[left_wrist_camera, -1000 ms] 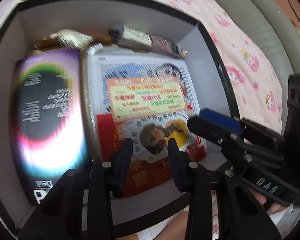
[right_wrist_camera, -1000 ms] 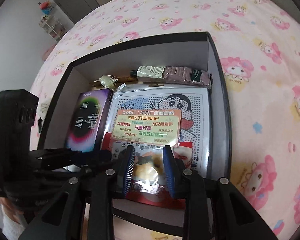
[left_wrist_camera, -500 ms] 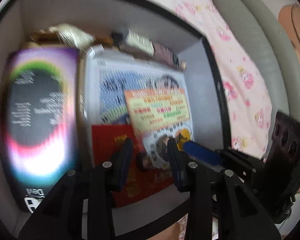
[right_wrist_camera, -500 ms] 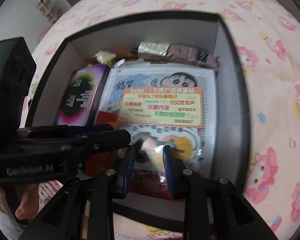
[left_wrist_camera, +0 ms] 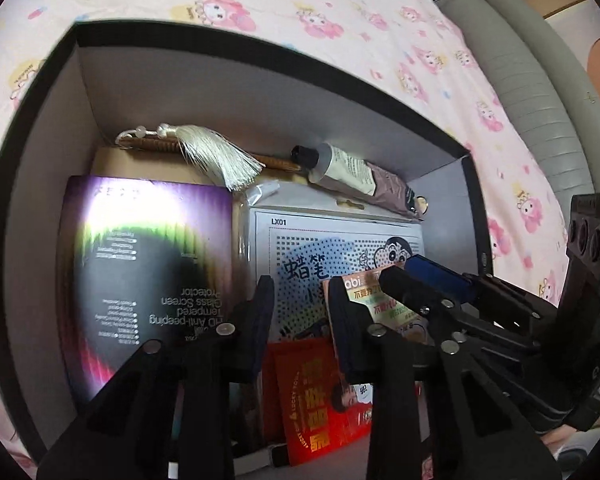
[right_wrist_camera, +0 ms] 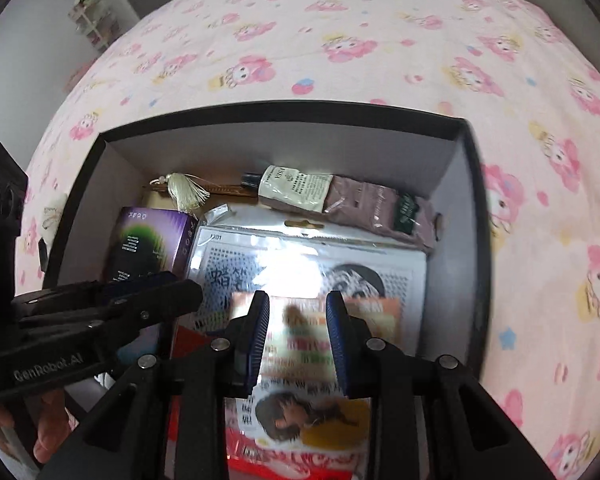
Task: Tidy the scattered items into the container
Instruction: 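Carry the card and sticker into the black box and lower them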
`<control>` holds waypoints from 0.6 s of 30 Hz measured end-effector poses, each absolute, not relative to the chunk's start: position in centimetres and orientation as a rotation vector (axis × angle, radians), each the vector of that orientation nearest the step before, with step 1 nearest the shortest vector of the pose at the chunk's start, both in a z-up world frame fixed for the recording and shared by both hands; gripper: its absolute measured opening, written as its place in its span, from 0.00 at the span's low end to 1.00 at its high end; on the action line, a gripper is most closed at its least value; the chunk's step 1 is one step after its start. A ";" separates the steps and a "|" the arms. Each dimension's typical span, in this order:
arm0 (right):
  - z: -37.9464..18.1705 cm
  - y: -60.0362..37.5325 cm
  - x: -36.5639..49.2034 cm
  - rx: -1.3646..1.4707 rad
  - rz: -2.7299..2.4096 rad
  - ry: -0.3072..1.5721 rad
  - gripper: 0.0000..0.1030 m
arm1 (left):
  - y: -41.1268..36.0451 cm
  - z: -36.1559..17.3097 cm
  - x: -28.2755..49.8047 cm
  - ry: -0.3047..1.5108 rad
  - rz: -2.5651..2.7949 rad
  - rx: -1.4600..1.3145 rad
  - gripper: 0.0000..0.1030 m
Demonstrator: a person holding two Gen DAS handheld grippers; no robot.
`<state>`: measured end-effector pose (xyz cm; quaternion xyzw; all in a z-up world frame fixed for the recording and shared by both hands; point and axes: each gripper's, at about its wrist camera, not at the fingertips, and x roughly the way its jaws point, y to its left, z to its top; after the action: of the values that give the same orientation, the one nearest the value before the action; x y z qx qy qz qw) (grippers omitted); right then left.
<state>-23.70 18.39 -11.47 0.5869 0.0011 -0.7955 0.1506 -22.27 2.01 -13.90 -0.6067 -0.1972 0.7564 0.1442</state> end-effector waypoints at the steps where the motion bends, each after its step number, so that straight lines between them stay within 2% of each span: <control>1: -11.9 18.2 -24.0 1.700 -2.280 0.019 0.25 | 2.2 -14.0 -22.4 -0.563 2.170 -1.752 0.26; 7: -13.6 18.7 -23.7 1.765 -2.223 0.039 0.24 | 3.6 -15.2 -23.0 -0.567 2.054 -1.805 0.26; 10: -13.9 18.9 -22.9 1.781 -2.188 -0.009 0.24 | 4.5 -15.1 -22.9 -0.538 2.029 -1.815 0.26; 13: -13.8 19.2 -21.9 1.778 -2.171 -0.048 0.24 | 4.4 -14.9 -22.3 -0.617 1.969 -1.794 0.26; 16: -12.9 19.8 -20.5 1.749 -2.205 -0.097 0.25 | 3.6 -13.6 -20.5 -0.539 2.086 -1.761 0.26; 18: -11.9 20.0 -19.3 1.694 -2.280 -0.064 0.25 | 3.6 -13.5 -19.3 -0.513 2.088 -1.769 0.26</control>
<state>-19.32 19.97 -11.92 0.5894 -0.0223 -0.7935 0.1495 -19.31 3.56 -13.50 -0.6252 -0.1814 0.7380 0.1777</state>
